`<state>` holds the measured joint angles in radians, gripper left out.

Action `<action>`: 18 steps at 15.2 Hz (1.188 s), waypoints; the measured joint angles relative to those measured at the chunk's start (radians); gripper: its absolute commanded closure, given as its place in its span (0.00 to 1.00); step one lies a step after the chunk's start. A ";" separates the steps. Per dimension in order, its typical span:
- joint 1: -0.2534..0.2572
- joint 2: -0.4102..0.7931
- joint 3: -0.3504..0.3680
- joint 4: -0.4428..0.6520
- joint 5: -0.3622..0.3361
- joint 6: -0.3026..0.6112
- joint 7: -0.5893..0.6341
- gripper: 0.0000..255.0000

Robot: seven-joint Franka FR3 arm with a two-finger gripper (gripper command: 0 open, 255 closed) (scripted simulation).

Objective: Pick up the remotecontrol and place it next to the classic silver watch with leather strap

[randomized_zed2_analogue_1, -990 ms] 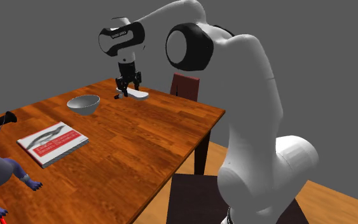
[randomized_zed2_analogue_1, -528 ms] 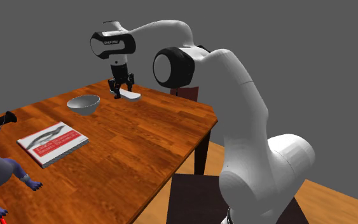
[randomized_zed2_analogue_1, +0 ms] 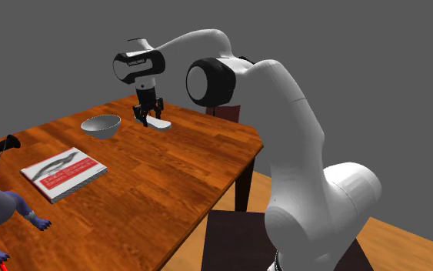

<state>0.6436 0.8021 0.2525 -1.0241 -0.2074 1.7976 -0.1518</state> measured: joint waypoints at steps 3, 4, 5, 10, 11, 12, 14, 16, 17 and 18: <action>-0.002 0.005 -0.001 -0.029 -0.002 0.033 0.004 1.00; -0.005 0.000 -0.001 -0.052 -0.002 0.051 0.006 1.00; -0.007 -0.002 -0.001 -0.073 -0.003 0.069 0.008 1.00; -0.006 0.010 -0.002 -0.069 -0.005 0.078 0.007 1.00; -0.006 0.010 -0.002 -0.069 -0.005 0.079 0.007 1.00; -0.006 0.011 -0.002 -0.069 -0.005 0.078 0.007 1.00; -0.006 0.010 -0.002 -0.069 -0.005 0.079 0.007 0.00; -0.006 0.010 -0.002 -0.069 -0.005 0.079 0.007 0.00; -0.006 0.010 -0.002 -0.069 -0.005 0.079 0.007 0.00; -0.006 0.010 -0.002 -0.069 -0.005 0.079 0.007 0.00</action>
<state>0.6374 0.8122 0.2501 -1.0929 -0.2121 1.8764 -0.1445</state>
